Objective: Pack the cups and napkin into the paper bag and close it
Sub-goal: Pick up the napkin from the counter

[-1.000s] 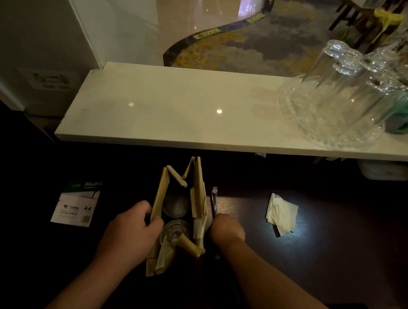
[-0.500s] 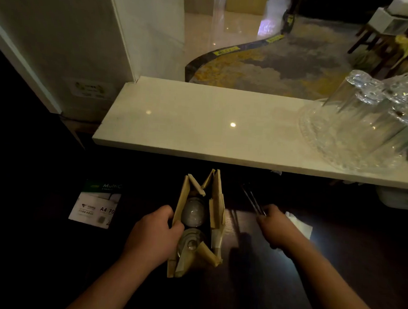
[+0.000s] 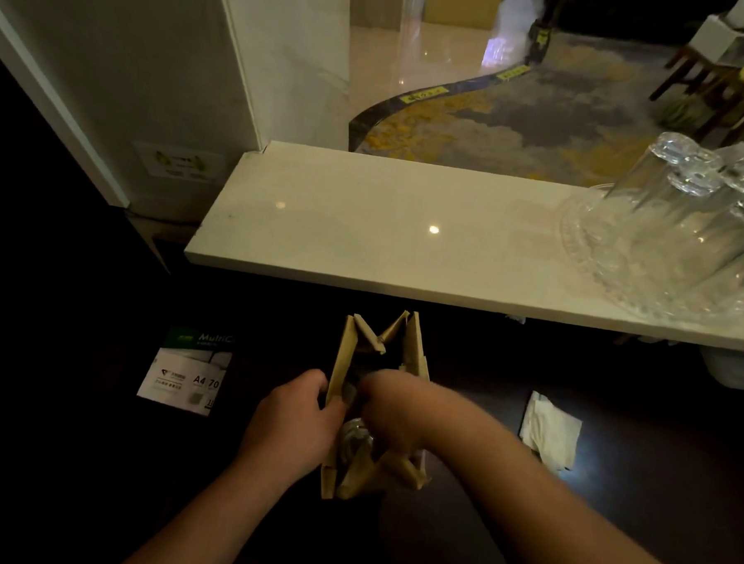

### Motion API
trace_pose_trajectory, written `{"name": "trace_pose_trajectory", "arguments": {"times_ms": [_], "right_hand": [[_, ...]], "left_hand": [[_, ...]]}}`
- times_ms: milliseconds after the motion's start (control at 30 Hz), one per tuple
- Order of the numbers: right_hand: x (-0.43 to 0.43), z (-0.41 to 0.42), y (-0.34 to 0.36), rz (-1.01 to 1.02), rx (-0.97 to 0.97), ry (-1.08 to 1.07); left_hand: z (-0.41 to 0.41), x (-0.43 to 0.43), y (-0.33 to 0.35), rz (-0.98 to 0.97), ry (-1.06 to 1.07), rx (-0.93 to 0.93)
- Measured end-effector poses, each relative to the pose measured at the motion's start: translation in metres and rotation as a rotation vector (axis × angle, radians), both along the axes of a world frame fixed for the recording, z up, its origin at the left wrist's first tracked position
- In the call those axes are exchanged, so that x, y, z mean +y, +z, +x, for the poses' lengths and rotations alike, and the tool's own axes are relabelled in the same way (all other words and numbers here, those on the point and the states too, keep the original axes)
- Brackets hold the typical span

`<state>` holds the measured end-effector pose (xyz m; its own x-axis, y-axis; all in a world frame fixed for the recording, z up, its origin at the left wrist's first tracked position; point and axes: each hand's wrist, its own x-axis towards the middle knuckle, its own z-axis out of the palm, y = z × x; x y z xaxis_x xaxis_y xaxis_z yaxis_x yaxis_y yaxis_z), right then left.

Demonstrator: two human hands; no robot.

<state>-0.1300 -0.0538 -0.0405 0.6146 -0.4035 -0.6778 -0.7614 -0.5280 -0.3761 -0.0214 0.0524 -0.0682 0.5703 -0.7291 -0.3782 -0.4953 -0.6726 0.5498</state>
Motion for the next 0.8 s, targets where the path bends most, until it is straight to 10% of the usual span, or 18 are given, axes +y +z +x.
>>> {"name": "trace_pose_trajectory", "arguments": {"times_ms": [400, 600, 800], "right_hand": [[0.004, 0.038, -0.04, -0.009, 0.087, 0.23], [0.003, -0.074, -0.013, -0.536, -0.727, -0.279], [-0.056, -0.207, -0.135, -0.525, 0.016, -0.675]], "left_hand": [[0.005, 0.004, -0.001, 0.044, 0.004, -0.021], [0.003, 0.001, 0.002, 0.097, -0.05, -0.067], [-0.011, -0.005, 0.001, 0.134, -0.066, -0.097]]}}
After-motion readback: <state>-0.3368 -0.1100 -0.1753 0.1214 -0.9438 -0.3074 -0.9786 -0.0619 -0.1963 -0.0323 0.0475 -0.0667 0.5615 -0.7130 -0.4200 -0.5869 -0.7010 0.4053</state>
